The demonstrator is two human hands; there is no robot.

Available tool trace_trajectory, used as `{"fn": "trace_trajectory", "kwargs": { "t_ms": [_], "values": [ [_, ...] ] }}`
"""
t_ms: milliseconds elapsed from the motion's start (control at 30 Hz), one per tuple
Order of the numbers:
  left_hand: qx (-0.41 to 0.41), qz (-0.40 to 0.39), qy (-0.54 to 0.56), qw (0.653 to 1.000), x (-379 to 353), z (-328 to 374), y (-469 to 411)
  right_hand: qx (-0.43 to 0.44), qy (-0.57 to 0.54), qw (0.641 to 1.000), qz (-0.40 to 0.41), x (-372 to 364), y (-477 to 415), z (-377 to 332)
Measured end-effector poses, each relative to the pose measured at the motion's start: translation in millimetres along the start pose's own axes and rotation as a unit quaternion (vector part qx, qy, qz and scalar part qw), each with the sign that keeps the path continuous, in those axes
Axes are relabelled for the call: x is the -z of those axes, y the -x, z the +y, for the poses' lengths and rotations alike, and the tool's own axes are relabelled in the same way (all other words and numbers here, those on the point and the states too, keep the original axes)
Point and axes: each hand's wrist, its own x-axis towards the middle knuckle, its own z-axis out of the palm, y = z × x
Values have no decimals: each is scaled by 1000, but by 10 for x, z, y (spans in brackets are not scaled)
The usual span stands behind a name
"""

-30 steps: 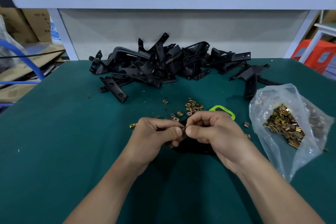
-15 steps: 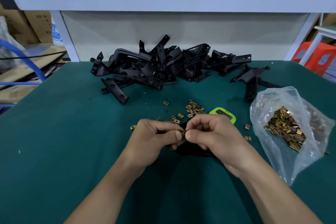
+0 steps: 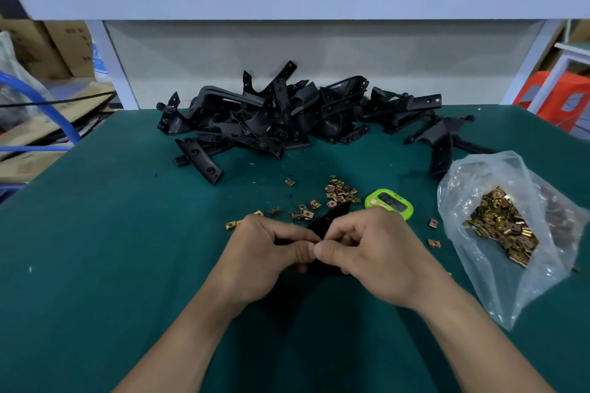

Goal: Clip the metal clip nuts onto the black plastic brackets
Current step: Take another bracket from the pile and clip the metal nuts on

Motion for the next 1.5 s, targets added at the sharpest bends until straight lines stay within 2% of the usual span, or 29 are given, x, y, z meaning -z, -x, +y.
{"fn": "trace_trajectory", "kwargs": {
  "t_ms": [167, 300, 367, 533, 667, 833, 900, 1100, 1267, 1500],
  "values": [
    [-8, 31, 37, 999, -40, 7, -6, 22, -23, 998, 50, 9, 15, 9],
    [40, 169, 85, 981, -5, -38, -30, 0, 25, 986, 167, 85, -18, 83],
    [55, 198, 98, 974, 27, -56, -31, -41, 68, 973, 215, 143, -37, 169],
    [75, 184, 118, 973, 16, -68, -45, -107, 206, 959, 164, 112, -30, 270],
    [97, 195, 113, 969, -18, -71, -53, -99, 222, 949, 200, 85, -11, 183],
    [103, 209, 151, 961, 7, -37, -55, -65, 284, 954, 74, -141, 63, 33],
    [102, 212, 149, 961, 15, -23, -48, -39, 283, 957, 48, -226, 57, 23],
    [96, 219, 172, 956, 35, 0, -24, -18, 262, 939, 220, -234, 27, 48],
    [112, 198, 206, 952, 40, 4, -21, -51, 194, 955, 218, -273, -7, 129],
    [112, 191, 219, 950, 5, -8, -27, -68, 308, 922, 225, -264, 8, 83]
  ]
}}
